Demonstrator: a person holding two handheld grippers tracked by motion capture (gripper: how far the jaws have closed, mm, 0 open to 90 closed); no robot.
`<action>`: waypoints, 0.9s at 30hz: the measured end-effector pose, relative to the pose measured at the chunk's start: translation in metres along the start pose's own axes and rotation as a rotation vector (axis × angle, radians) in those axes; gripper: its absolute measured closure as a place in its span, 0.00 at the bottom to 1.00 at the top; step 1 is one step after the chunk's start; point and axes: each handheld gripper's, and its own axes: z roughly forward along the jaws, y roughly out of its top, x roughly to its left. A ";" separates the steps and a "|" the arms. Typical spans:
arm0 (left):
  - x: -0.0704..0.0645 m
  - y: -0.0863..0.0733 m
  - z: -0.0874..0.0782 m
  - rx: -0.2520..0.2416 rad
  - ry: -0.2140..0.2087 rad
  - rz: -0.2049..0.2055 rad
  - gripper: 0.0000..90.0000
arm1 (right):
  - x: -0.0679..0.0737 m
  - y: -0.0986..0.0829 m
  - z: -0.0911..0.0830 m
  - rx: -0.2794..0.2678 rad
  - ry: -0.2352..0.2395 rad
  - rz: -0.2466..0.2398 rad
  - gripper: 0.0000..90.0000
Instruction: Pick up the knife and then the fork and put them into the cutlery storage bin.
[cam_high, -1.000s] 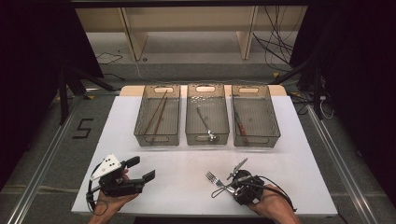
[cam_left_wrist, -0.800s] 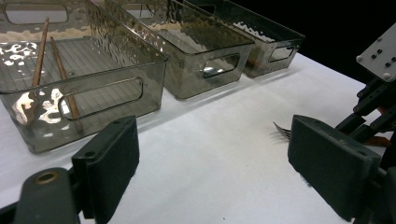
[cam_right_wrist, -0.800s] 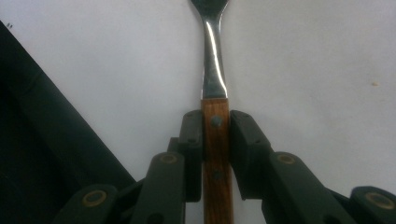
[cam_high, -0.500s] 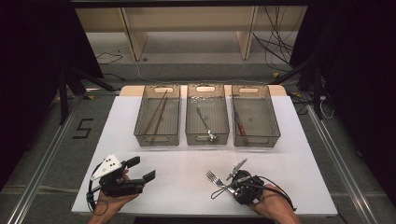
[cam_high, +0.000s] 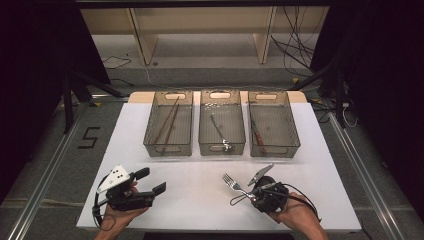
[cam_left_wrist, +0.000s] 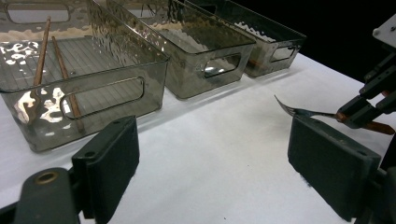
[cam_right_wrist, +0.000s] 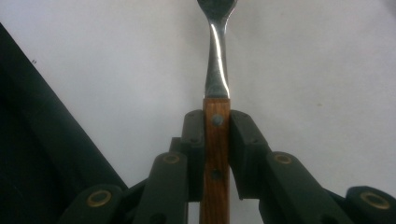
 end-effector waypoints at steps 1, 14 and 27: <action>0.000 0.000 0.000 0.000 0.000 0.000 0.18 | -0.001 0.000 -0.001 -0.008 0.003 0.001 0.86; 0.000 0.000 0.000 0.002 0.002 -0.002 0.18 | -0.026 0.007 -0.021 -0.131 -0.004 0.057 0.86; 0.001 0.000 0.000 0.002 0.004 -0.002 0.18 | -0.066 0.022 -0.040 -0.226 -0.064 0.141 0.86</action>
